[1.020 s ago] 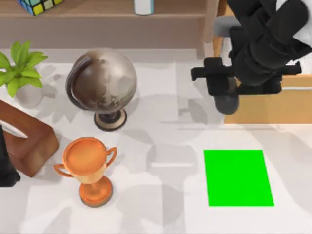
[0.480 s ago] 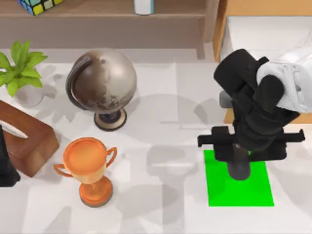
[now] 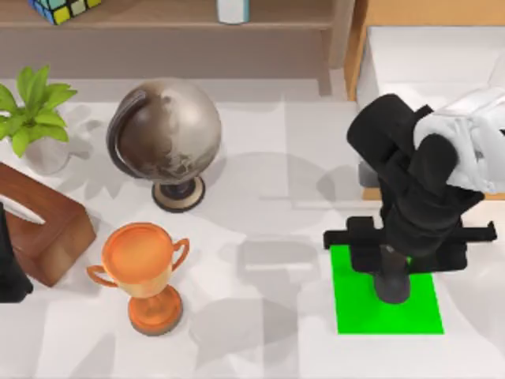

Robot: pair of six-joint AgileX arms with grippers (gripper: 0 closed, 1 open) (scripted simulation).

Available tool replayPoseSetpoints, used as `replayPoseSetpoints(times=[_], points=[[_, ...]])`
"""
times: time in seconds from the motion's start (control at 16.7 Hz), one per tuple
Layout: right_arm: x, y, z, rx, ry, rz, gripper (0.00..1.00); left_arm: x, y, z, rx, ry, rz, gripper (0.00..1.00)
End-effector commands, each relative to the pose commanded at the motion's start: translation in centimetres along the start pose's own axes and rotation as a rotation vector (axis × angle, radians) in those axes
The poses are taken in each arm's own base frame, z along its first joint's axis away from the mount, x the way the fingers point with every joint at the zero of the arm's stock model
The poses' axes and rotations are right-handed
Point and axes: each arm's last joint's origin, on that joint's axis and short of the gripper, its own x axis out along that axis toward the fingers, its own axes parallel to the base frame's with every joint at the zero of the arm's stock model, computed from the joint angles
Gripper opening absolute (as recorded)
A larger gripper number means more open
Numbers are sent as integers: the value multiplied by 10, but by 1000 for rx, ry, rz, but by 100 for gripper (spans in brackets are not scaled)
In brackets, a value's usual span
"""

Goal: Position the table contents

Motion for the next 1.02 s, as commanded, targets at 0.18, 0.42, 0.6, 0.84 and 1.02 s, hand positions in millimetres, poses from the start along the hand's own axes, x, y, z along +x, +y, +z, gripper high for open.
replayPoseSetpoints(times=[0.18,0.42,0.6,0.84,1.02], points=[[-1,0,0,0,-4,3,0,0,0,0,0,0,0,100],[-6,0,2,1,-27,17,0,0,0,0,0,0,0,100],[-11,1,4,3,-50,30,0,0,0,0,0,0,0,100],[-17,2,6,4,-79,47,0,0,0,0,0,0,0,100],[-20,3,7,4,-94,56,0,0,0,0,0,0,0,100]])
